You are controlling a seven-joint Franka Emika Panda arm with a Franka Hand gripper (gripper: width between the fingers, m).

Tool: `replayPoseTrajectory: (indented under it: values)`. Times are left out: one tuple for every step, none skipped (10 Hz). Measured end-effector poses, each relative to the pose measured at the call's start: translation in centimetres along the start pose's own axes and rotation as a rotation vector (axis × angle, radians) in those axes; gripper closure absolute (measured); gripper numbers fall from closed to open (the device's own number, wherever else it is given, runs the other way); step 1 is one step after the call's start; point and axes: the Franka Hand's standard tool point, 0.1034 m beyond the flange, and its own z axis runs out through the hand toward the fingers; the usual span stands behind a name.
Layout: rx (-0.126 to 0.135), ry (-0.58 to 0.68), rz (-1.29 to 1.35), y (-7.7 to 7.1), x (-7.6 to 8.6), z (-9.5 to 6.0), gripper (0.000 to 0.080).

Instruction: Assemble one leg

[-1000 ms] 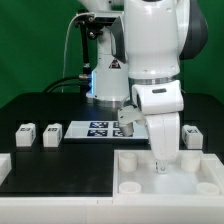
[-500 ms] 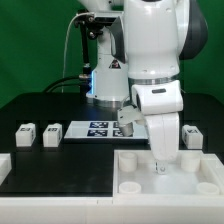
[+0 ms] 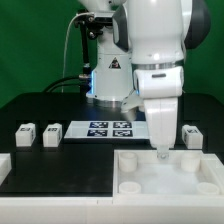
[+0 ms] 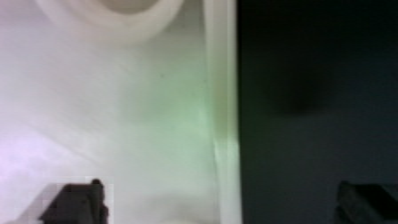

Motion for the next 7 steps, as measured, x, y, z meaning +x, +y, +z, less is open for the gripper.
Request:
replayPoseTrajectory:
  values:
    - [-0.010, 0.000, 0.006, -0.3, 0.8, -0.9, 0.0150]
    - [-0.014, 0.005, 0.140, -0.8, 1.9, -1.5, 0.0150]
    - [-0.018, 0.009, 0.302, -1.4, 3.4, -1.8, 0.0150]
    - [-0.015, 0.012, 0.413, -2.1, 4.5, -1.6, 0.0150]
    - [-0.013, 0.012, 0.472, -2.3, 4.7, -1.5, 0.0150]
    - [-0.014, 0.017, 0.552, -2.2, 4.4, -1.4, 0.0150]
    - [-0.012, 0.019, 0.633, -2.2, 4.5, -1.4, 0.0150]
